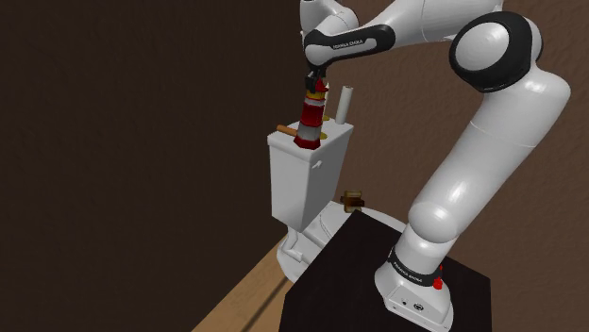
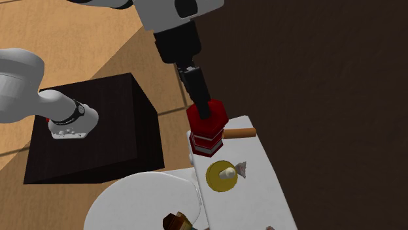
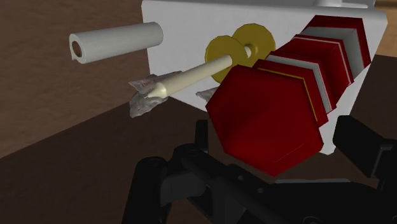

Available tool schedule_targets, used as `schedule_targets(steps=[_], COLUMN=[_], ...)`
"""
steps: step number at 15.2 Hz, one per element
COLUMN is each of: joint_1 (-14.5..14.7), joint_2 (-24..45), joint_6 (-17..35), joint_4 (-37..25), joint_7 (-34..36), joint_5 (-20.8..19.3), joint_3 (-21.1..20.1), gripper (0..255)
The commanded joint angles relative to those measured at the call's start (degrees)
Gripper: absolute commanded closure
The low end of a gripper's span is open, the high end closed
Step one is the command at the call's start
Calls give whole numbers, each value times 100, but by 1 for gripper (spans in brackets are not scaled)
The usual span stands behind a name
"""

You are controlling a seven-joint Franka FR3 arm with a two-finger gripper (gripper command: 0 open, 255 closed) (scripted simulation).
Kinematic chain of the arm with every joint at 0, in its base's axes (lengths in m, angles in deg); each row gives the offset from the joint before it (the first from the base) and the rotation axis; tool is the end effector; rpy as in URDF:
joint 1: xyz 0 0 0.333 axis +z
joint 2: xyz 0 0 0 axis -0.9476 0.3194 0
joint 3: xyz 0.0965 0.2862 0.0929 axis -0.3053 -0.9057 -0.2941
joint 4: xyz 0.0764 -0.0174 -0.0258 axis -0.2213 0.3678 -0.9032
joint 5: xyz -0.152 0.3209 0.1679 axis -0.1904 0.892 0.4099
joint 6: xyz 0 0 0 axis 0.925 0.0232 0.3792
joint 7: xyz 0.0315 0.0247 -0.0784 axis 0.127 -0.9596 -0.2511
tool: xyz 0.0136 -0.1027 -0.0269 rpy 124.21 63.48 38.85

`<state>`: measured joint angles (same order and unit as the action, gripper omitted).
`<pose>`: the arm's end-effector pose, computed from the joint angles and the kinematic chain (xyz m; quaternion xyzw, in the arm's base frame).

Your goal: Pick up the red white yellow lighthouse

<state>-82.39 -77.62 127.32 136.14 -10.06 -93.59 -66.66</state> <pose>0.5349 -0.1816 0.5854 0.9468 0.0650 0.0548 0.3104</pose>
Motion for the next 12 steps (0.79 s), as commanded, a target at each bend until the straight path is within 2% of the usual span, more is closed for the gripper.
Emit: schedule_targets(steps=[1,12], joint_1=[2,5], joint_2=[0,1], joint_6=[22,-96], joint_4=[27,-115], joint_7=[23,-65], joint_5=[-9,31], joint_3=[-3,-5], gripper=[255,255])
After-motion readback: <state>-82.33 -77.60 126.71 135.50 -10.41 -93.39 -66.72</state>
